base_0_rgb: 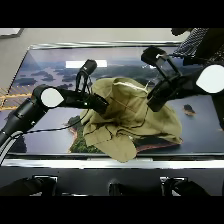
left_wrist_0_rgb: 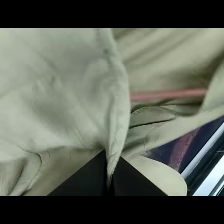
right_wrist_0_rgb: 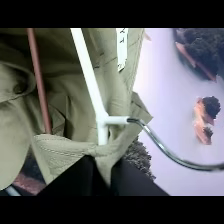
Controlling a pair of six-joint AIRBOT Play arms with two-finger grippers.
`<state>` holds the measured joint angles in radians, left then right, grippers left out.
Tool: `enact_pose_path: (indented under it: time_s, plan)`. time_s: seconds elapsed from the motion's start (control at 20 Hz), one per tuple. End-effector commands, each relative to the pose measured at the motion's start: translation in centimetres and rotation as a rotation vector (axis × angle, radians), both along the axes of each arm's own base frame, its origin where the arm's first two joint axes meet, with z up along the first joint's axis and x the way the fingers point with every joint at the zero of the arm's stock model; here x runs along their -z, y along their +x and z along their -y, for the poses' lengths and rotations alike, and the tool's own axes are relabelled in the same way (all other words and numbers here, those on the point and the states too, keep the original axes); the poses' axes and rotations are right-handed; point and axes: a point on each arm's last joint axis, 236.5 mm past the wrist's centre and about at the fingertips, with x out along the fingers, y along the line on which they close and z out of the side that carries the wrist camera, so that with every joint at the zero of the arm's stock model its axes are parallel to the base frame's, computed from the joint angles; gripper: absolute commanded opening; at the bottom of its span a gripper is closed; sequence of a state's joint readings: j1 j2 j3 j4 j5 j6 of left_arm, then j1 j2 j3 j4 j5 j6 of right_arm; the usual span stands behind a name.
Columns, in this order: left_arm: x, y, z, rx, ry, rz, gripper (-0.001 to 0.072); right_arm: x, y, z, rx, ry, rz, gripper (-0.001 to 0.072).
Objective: Fold the clothes and pants, and hang the long-sleeved shirts on hangers.
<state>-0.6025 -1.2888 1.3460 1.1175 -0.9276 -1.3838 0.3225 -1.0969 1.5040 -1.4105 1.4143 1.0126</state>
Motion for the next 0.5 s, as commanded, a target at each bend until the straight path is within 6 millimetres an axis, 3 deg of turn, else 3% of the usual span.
enact_pose_path:
  time_s: [0.0,0.05,0.15,0.2,0.45]
  plan:
    - [-0.2,-0.1,0.6,-0.022,-0.001,0.005,0.0056,0.1,-2.1,-0.1,-0.029,0.002,-0.055,0.0036]
    - [-0.5,0.2,0.4,-0.025,0.006,0.024,0.02,0.0,-2.0,-0.2,-0.035,0.002,-0.052,0.0036]
    - [-1.5,1.0,-0.7,-0.032,0.045,0.093,0.057,-0.1,-1.8,-0.2,-0.052,-0.005,-0.035,0.0036]
    - [-2.3,1.5,-1.8,-0.042,0.079,0.145,0.0614,-0.2,-1.6,-0.3,-0.056,-0.005,-0.021,0.0036]
    - [-6.6,4.3,-9.6,-0.14,0.177,0.319,0.0614,-0.5,-0.6,-0.6,-0.127,-0.029,0.043,0.0036]
